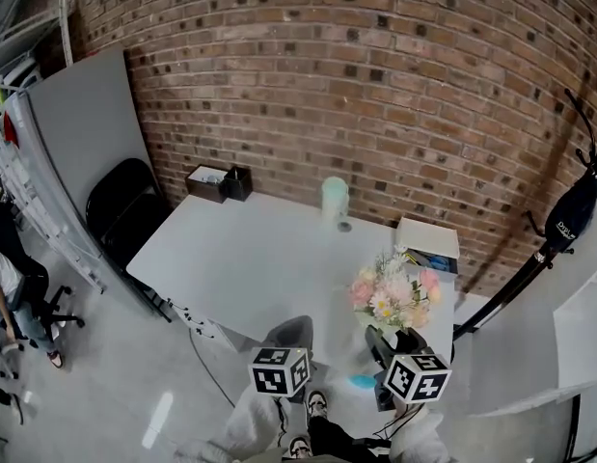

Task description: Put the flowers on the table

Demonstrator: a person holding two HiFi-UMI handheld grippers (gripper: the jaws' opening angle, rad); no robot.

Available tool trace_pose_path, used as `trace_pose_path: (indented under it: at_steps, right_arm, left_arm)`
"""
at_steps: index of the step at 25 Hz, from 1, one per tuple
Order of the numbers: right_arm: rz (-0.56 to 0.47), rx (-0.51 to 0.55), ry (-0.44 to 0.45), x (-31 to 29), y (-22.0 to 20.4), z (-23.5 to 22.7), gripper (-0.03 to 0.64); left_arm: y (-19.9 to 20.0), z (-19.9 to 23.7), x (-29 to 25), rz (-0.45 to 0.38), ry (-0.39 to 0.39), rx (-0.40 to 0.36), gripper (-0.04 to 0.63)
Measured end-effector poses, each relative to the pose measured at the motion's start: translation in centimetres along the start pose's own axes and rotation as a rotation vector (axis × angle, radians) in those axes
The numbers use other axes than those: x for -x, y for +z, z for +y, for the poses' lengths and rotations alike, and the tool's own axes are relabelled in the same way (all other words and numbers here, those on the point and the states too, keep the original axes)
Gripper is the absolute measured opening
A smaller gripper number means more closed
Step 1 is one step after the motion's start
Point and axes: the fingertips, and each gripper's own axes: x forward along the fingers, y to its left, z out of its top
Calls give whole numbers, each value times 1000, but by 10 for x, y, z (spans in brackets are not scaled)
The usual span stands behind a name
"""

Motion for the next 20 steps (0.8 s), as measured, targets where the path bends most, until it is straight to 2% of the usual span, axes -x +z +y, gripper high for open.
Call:
trace_pose_path:
  at_steps: [10, 20]
  right_arm:
    - [-49, 33, 65, -90, 41, -3, 258]
    - [12, 33, 100, -184, 62, -29, 258]
  left_arm:
    - [43, 46, -56, -22, 51, -29, 6]
    - [76, 90, -132, -4, 98, -4, 6]
